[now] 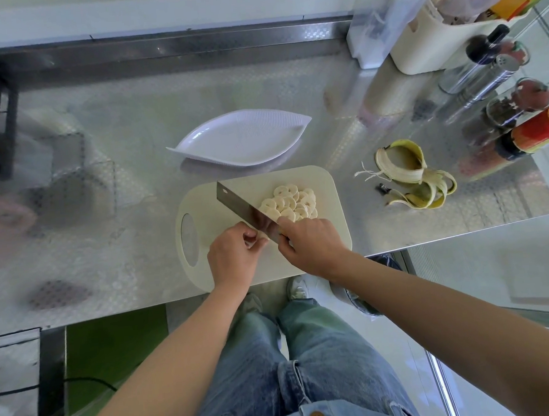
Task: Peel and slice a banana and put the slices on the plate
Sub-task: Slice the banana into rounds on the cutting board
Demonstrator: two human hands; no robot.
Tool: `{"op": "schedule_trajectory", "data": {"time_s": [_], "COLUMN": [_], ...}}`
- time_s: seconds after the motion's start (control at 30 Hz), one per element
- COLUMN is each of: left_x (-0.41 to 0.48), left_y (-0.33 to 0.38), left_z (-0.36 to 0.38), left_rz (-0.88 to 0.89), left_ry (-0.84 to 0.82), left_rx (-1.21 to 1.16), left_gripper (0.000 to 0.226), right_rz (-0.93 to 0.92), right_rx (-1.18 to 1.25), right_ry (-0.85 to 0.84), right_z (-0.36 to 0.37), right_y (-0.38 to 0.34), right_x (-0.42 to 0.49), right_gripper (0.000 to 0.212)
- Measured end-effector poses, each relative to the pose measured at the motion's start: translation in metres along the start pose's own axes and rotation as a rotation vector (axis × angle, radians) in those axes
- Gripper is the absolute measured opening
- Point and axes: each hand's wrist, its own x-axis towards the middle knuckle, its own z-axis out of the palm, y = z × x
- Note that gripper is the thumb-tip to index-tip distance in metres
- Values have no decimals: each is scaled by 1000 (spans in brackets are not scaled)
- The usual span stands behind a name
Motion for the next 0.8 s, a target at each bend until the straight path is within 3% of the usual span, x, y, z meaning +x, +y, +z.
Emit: {"op": "schedule_trajectory", "data": {"time_s": [0.57, 0.8], "left_x": [1, 2], "left_y": [-1, -1], "left_z": [0, -1], "left_rz": [31, 15], "left_ry": [3, -9], "left_rx": [15, 15], "left_gripper": [21, 19], "right_rz": [20, -3], "right_rx": [67, 25], "right_ry": [51, -14], "right_z": [-11, -9], "right_y": [1, 1], "right_x": [2, 1], "right_gripper": [21, 17]}}
